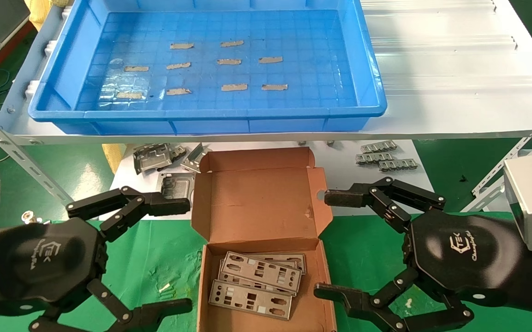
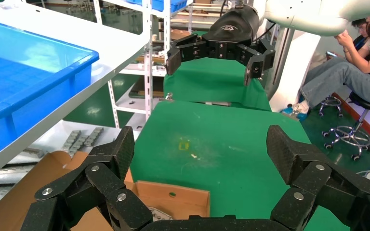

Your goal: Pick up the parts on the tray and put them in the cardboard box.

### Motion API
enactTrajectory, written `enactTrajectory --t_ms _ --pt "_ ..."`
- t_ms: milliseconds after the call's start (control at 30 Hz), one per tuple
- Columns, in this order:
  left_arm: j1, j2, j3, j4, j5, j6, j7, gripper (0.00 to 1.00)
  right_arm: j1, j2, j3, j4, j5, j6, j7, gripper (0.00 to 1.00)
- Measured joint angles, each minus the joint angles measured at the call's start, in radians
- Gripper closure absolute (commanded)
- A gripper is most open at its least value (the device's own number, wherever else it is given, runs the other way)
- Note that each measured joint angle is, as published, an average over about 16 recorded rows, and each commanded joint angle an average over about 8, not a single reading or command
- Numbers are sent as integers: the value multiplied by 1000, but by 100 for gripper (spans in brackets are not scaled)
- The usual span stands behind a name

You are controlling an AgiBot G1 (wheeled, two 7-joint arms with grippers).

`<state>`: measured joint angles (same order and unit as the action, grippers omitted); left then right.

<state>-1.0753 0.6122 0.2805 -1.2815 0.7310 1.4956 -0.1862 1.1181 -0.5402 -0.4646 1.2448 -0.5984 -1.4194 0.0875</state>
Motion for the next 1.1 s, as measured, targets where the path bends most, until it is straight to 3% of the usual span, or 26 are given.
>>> enactTrajectory --t_ms 1100 --pt "0 0 0 0 0 0 0 0 0 0 0 0 0 0 0 0"
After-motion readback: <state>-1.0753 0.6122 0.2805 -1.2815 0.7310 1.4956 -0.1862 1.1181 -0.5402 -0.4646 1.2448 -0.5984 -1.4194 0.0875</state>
